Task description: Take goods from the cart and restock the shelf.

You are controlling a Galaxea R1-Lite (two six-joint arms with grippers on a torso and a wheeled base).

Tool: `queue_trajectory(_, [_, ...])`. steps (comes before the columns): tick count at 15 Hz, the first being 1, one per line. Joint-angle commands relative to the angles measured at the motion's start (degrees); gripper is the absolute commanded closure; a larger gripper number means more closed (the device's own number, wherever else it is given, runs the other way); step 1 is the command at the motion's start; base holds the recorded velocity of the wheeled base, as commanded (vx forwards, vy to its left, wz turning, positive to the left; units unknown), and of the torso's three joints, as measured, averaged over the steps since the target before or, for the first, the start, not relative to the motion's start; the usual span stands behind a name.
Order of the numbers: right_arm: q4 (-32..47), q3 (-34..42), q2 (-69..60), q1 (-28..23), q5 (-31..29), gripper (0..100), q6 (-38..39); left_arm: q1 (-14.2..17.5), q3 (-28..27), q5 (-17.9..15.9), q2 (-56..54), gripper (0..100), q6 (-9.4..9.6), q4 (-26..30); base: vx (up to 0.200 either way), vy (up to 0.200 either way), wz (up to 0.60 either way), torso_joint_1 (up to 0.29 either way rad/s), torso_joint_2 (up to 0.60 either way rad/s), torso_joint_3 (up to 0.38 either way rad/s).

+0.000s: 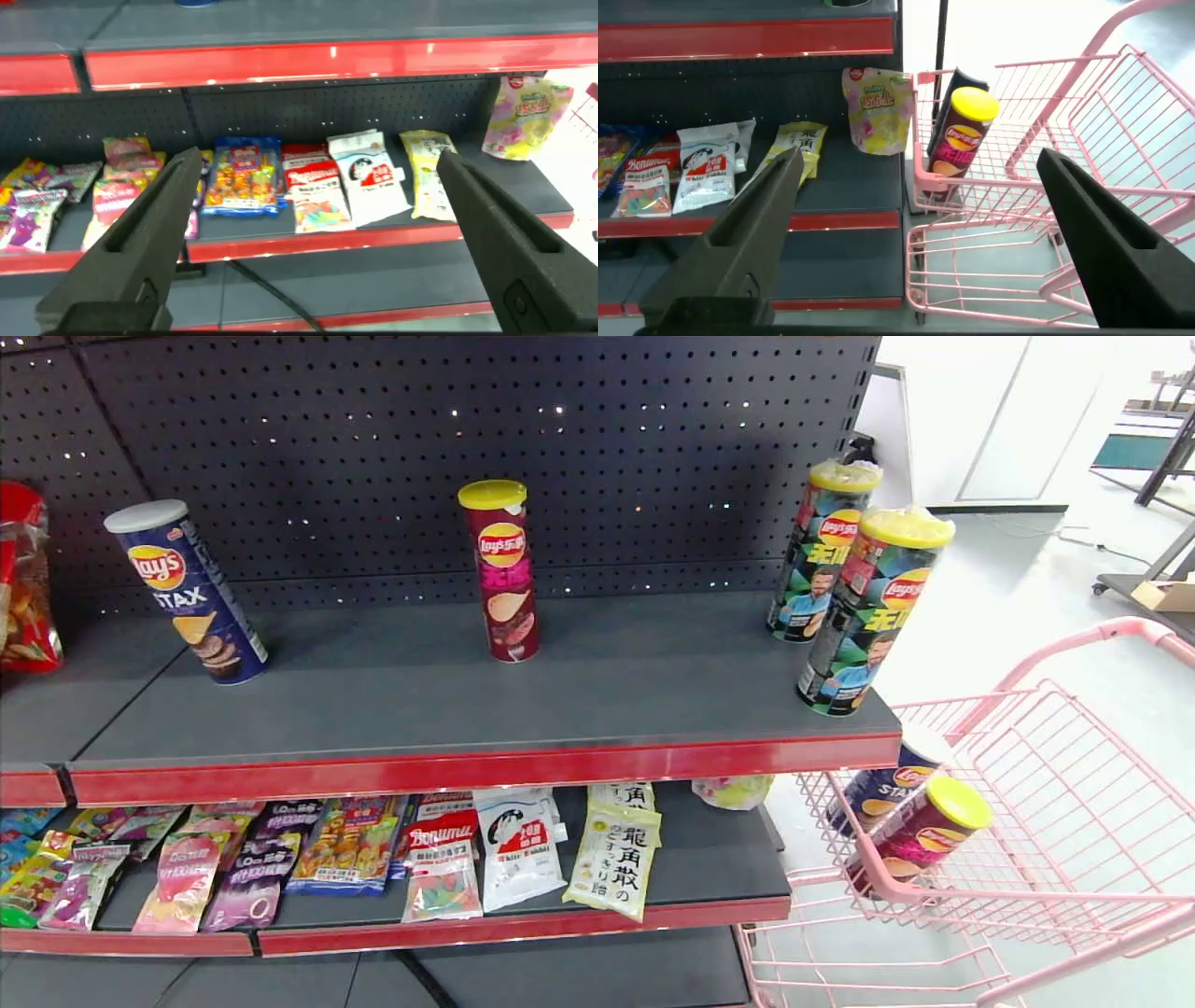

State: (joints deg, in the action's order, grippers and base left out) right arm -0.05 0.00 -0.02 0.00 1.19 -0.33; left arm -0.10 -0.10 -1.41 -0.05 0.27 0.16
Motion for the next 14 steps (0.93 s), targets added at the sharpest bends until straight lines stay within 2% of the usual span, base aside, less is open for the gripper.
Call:
queue_trajectory(1, [-0.04, 0.0, 0.02, 0.0, 0.04, 0, -0.02, 0.01, 0.01, 0.01, 0.05, 0, 0.0, 0.02, 0.0, -0.2, 0.0, 0.007, 0.01, 0.002])
queue_trajectory(6, [-0.04, 0.0, 0.02, 0.0, -0.23, 0, -0.11, 0.01, 0.01, 0.01, 0.05, 0, 0.0, 0.02, 0.0, -0.2, 0.0, -0.001, 0.01, 0.004])
queue_trajectory(14, [-0.04, 0.0, 0.02, 0.0, -1.11, 0, -0.11, 0.01, 0.01, 0.01, 0.05, 0, 0.0, 0.02, 0.0, 0.0, -0.6, 0.004, 0.0, 0.001])
